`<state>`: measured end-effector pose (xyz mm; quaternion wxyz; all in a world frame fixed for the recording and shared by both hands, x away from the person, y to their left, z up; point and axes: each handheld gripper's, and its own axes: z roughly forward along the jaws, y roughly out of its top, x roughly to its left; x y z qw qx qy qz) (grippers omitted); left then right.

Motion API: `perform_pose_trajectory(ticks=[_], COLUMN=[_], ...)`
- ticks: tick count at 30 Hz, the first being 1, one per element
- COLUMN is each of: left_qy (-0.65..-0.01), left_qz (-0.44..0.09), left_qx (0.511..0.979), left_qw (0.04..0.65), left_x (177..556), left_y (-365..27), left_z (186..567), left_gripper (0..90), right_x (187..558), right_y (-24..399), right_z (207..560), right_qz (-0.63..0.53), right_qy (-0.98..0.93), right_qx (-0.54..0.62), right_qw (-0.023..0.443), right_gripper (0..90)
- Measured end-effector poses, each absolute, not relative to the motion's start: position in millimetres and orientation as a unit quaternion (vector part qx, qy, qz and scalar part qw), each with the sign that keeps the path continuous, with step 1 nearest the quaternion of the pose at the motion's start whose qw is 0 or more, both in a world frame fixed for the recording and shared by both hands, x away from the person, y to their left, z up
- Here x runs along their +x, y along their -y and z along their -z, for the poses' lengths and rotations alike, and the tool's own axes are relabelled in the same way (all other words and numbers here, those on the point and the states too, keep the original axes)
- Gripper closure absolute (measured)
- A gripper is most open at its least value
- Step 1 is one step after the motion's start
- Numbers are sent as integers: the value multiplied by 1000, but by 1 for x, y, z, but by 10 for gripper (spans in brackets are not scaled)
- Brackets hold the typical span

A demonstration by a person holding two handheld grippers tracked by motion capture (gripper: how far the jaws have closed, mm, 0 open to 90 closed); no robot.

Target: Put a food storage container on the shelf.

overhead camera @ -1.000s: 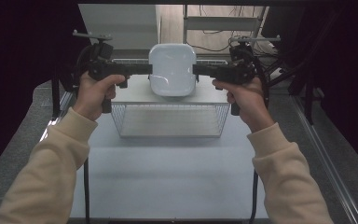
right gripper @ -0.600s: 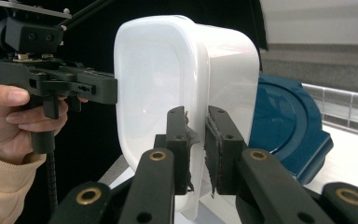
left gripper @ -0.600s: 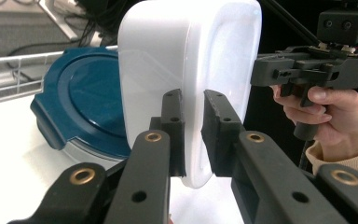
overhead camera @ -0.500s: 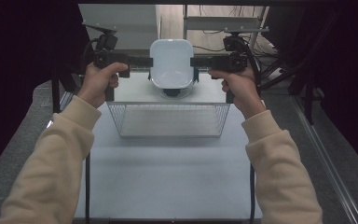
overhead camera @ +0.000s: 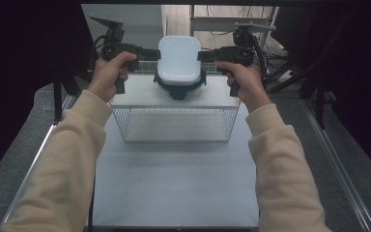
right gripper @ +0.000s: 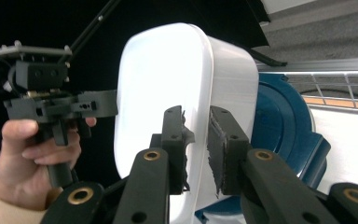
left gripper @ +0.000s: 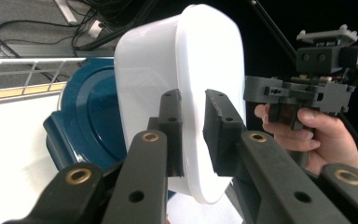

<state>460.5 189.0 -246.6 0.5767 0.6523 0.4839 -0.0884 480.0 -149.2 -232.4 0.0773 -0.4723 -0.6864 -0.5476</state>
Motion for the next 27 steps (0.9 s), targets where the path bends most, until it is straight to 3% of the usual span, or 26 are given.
perform_pose_trajectory(ticks=[8, 19, 23, 27], left_qy=[-500, -502, -493, -482], left_qz=[117, 119, 104, 59], left_qx=[623, 624, 631, 632], left_qw=[590, 586, 590, 603], left_x=[479, 488, 485, 473], left_y=[-193, -193, -186, -184], left_z=[260, 268, 266, 257], left_gripper=[753, 717, 555, 365], right_x=[497, 507, 504, 494], right_y=[147, 148, 144, 145], right_z=[240, 252, 251, 243], right_qz=[552, 556, 562, 581], right_qy=[657, 638, 644, 649], right_qx=[-504, -522, -510, -489], right_qw=[96, 110, 98, 43], right_gripper=[750, 722, 561, 369])
